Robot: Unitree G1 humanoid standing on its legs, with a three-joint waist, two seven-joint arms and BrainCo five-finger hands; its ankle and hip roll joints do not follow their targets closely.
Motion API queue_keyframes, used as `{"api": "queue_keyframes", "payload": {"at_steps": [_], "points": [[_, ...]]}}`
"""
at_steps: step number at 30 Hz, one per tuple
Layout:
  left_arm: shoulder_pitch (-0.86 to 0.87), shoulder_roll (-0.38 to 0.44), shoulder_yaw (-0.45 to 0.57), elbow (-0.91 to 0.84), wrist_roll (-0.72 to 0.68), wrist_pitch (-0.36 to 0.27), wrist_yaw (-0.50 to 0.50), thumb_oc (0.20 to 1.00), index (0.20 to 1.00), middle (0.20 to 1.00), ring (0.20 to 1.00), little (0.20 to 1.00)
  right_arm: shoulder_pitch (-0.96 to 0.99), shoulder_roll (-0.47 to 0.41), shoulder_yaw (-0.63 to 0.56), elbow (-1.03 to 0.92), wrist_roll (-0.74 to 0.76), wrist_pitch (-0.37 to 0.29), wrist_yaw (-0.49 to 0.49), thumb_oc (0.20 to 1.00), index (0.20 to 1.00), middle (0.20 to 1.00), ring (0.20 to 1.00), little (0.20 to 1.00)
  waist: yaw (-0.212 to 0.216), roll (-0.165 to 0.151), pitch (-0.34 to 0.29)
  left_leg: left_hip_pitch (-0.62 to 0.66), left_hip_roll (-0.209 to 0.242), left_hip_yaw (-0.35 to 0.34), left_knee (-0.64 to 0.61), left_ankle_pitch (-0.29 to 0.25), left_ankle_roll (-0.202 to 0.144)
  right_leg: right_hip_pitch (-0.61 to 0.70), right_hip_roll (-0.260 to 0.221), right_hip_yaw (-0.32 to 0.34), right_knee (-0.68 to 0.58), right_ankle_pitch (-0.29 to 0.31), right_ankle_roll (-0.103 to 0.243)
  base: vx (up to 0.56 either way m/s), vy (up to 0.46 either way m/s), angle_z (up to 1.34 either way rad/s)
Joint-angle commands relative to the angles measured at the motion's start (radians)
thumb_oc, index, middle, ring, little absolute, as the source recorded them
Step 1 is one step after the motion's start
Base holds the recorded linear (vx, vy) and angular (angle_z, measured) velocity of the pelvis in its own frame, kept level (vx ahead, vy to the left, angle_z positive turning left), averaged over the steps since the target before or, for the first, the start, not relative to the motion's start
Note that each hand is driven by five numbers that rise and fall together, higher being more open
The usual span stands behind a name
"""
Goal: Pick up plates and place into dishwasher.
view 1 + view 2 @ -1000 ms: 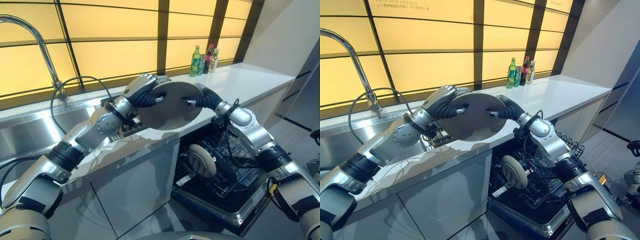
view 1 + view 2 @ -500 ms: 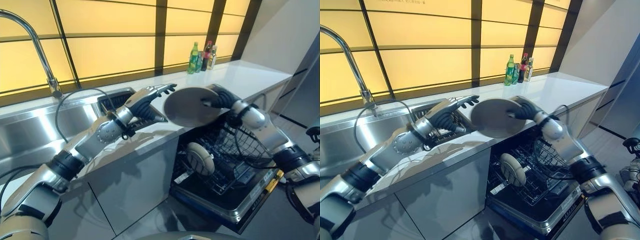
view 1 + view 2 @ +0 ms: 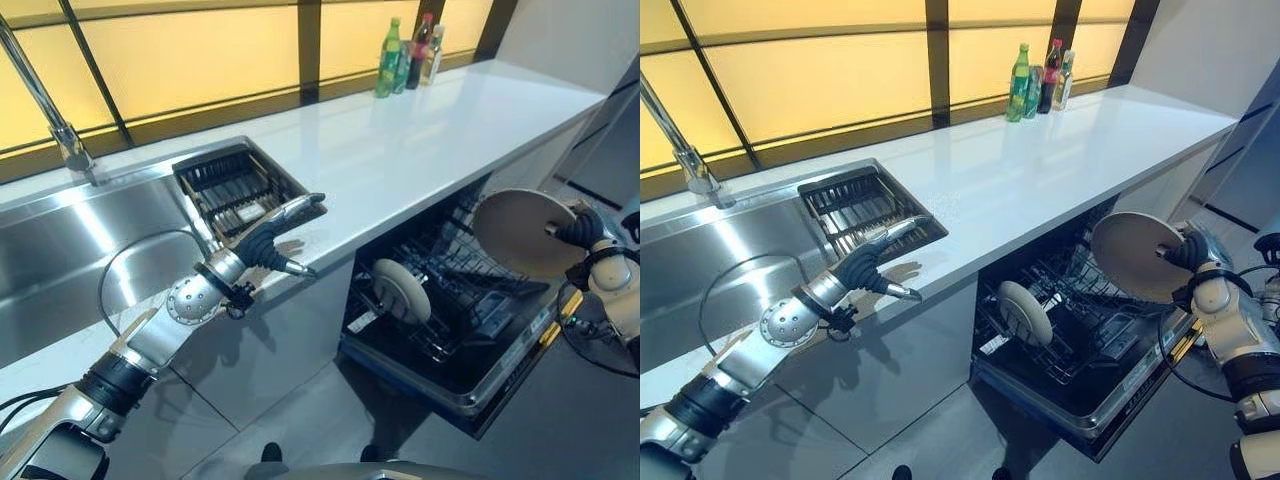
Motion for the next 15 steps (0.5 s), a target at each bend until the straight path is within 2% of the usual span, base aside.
{"api": "queue_keyframes", "payload": {"at_steps": [1,4,10,15], "points": [[-0.033,-0.020,0.028,-0.106,-0.241,-0.011,-0.104,1.000,1.000,1.000,1.000,1.000,-0.200,-0.059,0.019,0.051,0.079,-0.001,-0.084,0.200,0.200,0.200,0.200,0.200,0.050,0.025,0.100,0.018,-0.064,0.037,0.025,-0.175,0.041,0.013,-0.015,0.015,0.028,-0.117,0.063,-0.09,-0.013,0.03],[-0.032,-0.066,-0.006,-0.110,-0.400,0.001,-0.163,1.000,1.000,1.000,1.000,1.000,-0.275,-0.027,0.048,0.135,0.119,-0.003,-0.102,0.200,0.200,0.200,0.200,0.200,0.059,0.047,0.135,-0.007,-0.065,0.031,0.027,-0.167,0.038,-0.008,-0.018,0.009,0.027,-0.111,0.059,-0.09,-0.012,0.00],[-0.080,-0.098,-0.053,-0.096,-0.490,-0.023,-0.150,1.000,1.000,1.000,1.000,1.000,-0.499,0.020,0.161,0.281,0.170,0.001,-0.102,0.200,0.200,0.200,0.200,0.200,0.076,0.088,0.203,-0.079,-0.070,0.021,0.021,-0.138,0.032,-0.076,-0.023,0.004,0.022,-0.091,0.050,-0.15,-0.024,0.00],[-0.111,-0.059,-0.052,-0.103,-0.509,-0.033,-0.134,1.000,1.000,1.000,1.000,1.000,-0.621,0.022,0.238,0.368,0.218,0.006,-0.062,0.200,0.200,0.200,0.200,0.200,0.088,0.115,0.244,-0.132,-0.074,0.013,0.021,-0.116,0.029,-0.131,-0.032,-0.017,0.034,-0.083,0.045,-0.09,-0.039,0.06]]}}
